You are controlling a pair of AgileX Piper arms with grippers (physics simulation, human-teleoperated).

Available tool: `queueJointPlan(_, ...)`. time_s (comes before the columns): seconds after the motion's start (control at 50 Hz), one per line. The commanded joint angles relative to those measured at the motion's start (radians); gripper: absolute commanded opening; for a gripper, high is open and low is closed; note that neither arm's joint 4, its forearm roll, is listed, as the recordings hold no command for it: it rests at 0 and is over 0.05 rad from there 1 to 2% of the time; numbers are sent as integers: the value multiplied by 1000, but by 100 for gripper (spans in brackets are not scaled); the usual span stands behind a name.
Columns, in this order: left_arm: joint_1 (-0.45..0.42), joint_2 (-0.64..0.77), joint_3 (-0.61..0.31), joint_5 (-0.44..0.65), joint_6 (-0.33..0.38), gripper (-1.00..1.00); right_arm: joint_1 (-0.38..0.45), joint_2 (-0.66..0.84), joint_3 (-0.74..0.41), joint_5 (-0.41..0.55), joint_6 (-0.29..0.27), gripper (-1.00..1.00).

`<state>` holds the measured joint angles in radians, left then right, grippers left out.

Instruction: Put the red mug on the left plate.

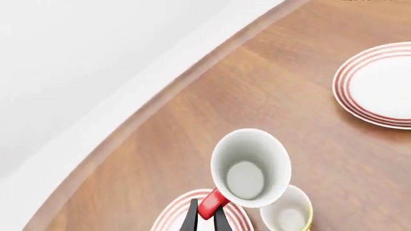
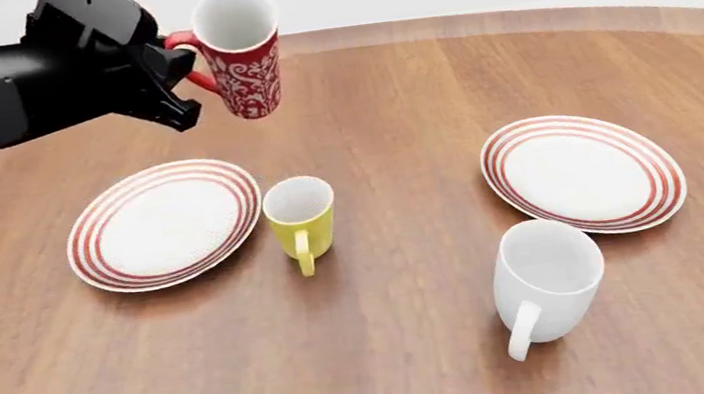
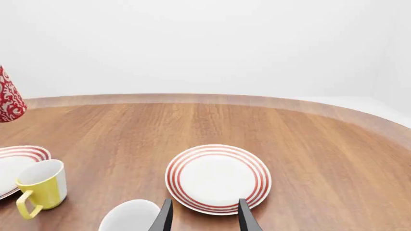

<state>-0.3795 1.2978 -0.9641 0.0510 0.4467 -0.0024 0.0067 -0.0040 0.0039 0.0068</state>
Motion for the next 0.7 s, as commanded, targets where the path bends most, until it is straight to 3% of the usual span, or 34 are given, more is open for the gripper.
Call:
queueJointPlan(0.02, 76, -10, -11, -2, -20, -100, 0, -2, 0, 1, -1, 100)
queueJointPlan(0.32, 235, 18, -12, 1, -51, -100, 0, -2, 0, 1, -1, 100)
queueJointPlan(0.7, 348, 170, 27, -130, -115, -100, 0, -2, 0, 1, 0, 100)
